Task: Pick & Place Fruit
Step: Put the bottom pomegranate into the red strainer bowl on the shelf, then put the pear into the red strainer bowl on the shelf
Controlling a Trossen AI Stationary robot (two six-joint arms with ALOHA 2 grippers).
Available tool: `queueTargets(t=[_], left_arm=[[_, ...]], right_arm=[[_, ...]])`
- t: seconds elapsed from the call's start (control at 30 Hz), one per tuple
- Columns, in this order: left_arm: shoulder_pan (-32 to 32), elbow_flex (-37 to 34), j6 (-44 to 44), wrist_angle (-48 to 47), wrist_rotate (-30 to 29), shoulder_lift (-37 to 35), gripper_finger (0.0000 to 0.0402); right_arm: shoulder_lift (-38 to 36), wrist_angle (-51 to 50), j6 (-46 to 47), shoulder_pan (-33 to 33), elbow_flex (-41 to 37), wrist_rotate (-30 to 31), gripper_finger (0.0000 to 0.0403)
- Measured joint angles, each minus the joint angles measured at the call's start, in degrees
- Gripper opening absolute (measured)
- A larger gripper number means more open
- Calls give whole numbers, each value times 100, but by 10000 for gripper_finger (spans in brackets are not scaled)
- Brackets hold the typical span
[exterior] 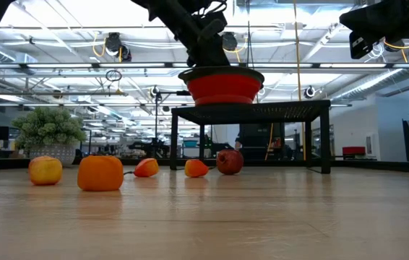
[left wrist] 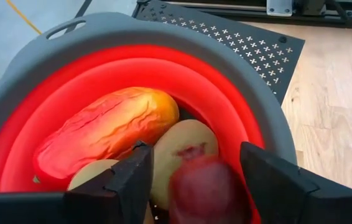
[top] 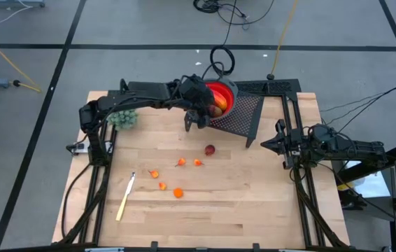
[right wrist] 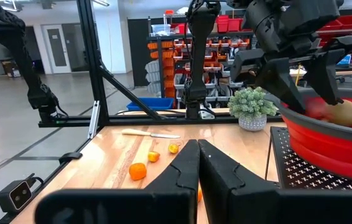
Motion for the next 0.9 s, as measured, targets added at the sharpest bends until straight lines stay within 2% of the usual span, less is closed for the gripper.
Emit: queueTargets(t=[0.23,0.5,0.7,0.9], left_arm=[[36,-4,-24,-34,-184,-304,263],[-368,2,-777,-557,-430,-1329,231],[-844,4,-1945,-1416,-413,-1734,193],[-1405,2,-3747,-2469,-410,-1745,164]], right_arm=[[0,0,9,0,0,-2,0],[0,3,2,0,-2,-2,0],[0,0,2,0,-4,-2,0],[0,2,2,0,-4,-2,0]])
